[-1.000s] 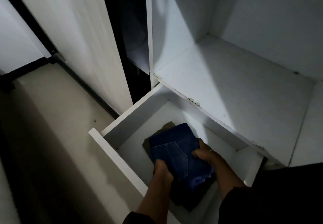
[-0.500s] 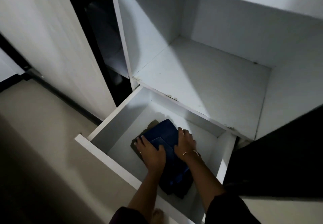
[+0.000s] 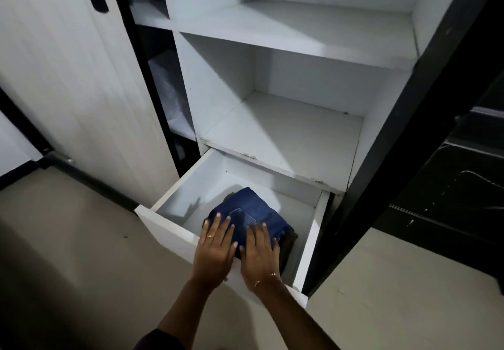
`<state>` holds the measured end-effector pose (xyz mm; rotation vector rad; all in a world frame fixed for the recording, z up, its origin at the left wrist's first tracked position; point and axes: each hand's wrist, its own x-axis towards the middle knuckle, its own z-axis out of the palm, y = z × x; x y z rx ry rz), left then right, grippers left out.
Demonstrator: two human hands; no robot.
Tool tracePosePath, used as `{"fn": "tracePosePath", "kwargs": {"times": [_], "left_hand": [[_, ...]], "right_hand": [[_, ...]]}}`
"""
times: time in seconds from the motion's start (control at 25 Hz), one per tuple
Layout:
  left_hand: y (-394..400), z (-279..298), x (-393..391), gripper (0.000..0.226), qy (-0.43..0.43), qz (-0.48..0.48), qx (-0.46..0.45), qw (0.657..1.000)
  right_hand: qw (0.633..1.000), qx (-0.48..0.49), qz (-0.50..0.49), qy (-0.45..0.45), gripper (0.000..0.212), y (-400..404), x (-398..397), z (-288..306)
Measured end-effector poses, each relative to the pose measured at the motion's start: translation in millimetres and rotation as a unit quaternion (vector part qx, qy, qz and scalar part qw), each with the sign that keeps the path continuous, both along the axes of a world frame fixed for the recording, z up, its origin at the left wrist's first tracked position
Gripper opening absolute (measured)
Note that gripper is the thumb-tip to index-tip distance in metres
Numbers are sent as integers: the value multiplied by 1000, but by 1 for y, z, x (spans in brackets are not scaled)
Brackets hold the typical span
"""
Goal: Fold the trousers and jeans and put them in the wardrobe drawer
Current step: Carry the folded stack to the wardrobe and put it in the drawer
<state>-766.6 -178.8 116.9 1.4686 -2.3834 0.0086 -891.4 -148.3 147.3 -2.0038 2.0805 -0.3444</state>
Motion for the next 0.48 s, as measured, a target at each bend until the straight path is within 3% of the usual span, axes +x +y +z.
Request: {"fn": "tracePosePath", "kwargs": {"times": [0.16,0.24,0.48], "left_hand": [[1,-23,33,59,-23,-60,-7,998],[-8,-27,41,61,-17,-88,-24,996],[-30,-43,46,61,-1,-137,-74,988]], "right_hand": [[994,-49,51,86,53,23,21,-26],[988,-78,44,124,48,25,26,-36],[983,-89,4,160,58,7,34,-55]]}}
